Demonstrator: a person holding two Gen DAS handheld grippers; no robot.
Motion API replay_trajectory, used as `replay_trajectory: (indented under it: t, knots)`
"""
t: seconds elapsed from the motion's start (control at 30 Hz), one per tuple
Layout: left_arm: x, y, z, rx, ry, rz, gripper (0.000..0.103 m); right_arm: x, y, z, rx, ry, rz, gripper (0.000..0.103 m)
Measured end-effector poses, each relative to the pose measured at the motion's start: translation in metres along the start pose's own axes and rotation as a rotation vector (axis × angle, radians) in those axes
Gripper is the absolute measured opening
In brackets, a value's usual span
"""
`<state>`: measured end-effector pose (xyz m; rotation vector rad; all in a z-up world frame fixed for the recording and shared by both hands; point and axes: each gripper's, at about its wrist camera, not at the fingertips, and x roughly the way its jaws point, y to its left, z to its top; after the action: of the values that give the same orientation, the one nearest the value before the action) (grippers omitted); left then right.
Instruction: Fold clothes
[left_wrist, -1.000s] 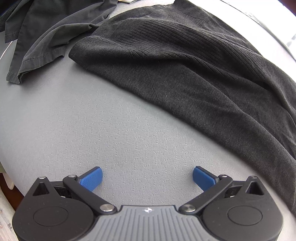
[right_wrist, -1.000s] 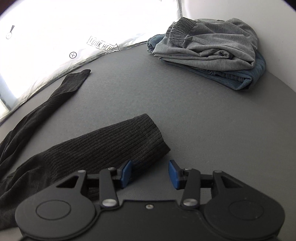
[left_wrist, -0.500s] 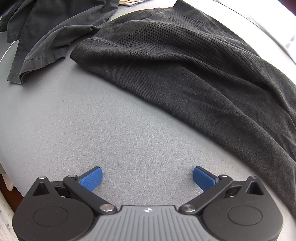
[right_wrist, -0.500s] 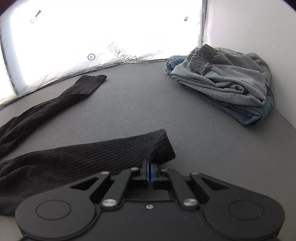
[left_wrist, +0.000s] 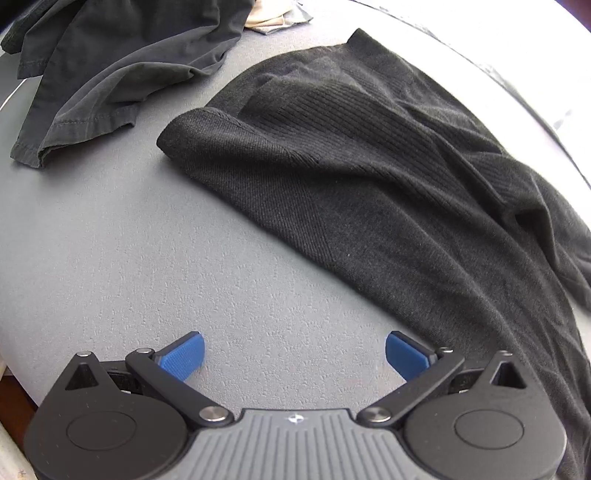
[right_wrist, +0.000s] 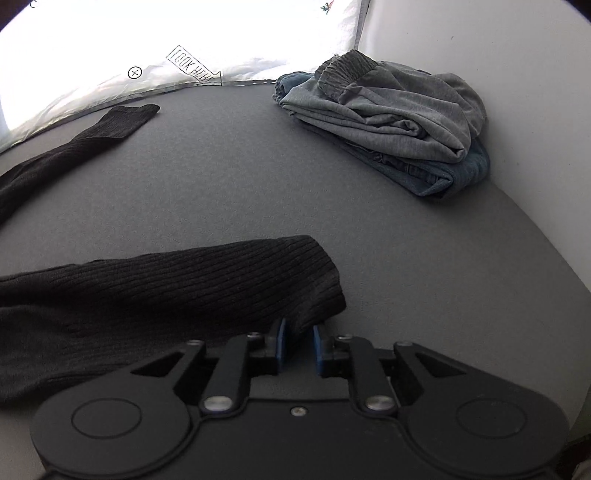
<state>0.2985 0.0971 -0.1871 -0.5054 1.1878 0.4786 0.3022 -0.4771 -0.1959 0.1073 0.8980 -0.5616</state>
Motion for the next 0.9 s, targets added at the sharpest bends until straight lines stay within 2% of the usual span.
replay_trajectory:
  t: [0.03,0.23,0.3,0.4,0.47,0.53,0.6,0.63,0.67,0.7,0.73,0.77,0.8,0.9]
  knots:
    - [-0.002,0.005,0.003,-0.016,-0.021,-0.006,0.103,0.001,-0.002,0.001,0.019,0.004,0.001,0.041]
    - [-0.011,0.046,0.038,-0.15,-0.115,-0.013,0.103,0.009,-0.018,0.004,0.226,0.054,0.053,0.047]
    - [-0.01,0.061,0.048,-0.196,-0.135,-0.017,0.103,0.011,-0.022,0.003,0.302,0.054,0.069,0.053]
    - [0.004,0.069,0.07,-0.194,-0.165,0.001,0.102,0.012,-0.021,0.003,0.361,0.046,0.078,0.063]
    - [0.009,0.07,0.08,-0.158,-0.173,0.023,0.101,0.013,-0.019,0.004,0.397,0.041,0.072,0.064]
    - [0.015,0.065,0.088,-0.111,-0.179,0.053,0.09,0.013,-0.018,0.005,0.417,0.034,0.073,0.06]
    - [0.02,0.06,0.094,-0.082,-0.185,0.077,0.079,0.013,-0.016,0.006,0.417,0.032,0.074,0.046]
    - [0.02,0.055,0.094,-0.065,-0.199,0.09,0.07,0.013,-0.015,0.007,0.414,0.029,0.072,0.041]
    - [0.02,0.049,0.093,-0.034,-0.223,0.088,0.063,0.012,-0.014,0.007,0.405,0.024,0.065,0.031]
    - [0.018,0.045,0.093,-0.018,-0.244,0.095,0.049,0.011,-0.013,0.008,0.392,0.017,0.06,0.018]
    - [0.016,0.04,0.093,-0.003,-0.265,0.102,0.035,0.01,-0.013,0.008,0.378,0.009,0.056,0.011]
    - [0.015,0.035,0.092,0.012,-0.287,0.108,0.021,0.007,-0.013,0.009,0.365,-0.008,0.058,0.005]
    - [0.012,0.034,0.092,0.008,-0.299,0.115,0.007,0.003,-0.015,0.009,0.364,-0.028,0.061,0.005]
    - [-0.002,0.036,0.09,-0.047,-0.346,0.106,0.005,-0.012,-0.02,0.013,0.361,-0.091,0.056,0.004]
